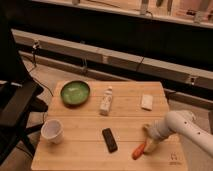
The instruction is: Place the pepper on the white sponge
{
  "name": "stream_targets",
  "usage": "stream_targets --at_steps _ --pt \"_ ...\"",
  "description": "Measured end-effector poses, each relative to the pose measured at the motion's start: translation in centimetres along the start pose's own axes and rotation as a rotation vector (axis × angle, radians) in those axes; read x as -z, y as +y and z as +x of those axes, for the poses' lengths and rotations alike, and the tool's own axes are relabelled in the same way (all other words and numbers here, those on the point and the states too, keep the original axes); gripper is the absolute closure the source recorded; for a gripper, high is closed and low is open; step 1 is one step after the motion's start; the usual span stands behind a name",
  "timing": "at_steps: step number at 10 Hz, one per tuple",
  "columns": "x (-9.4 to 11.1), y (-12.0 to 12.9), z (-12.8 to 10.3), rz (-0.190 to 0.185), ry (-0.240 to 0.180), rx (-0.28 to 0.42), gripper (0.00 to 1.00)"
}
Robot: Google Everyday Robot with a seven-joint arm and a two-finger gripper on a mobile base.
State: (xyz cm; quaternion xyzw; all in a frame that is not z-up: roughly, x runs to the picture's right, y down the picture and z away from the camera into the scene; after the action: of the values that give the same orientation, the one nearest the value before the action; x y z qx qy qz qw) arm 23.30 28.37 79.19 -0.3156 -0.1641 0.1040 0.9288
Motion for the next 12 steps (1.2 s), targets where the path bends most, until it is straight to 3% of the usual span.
stream_targets --at_steps 3,4,5,12 --pt "0.0 1.6 -0.7 -0.049 0.013 0.313 0.20" --pt "0.0 1.9 -0.8 -0.058 0.017 0.365 0.20" --pt "0.0 2.0 -0.8 -0.061 0.020 0.374 0.22" --pt "0.0 2.9 -1.2 -0.083 0.038 0.429 0.94"
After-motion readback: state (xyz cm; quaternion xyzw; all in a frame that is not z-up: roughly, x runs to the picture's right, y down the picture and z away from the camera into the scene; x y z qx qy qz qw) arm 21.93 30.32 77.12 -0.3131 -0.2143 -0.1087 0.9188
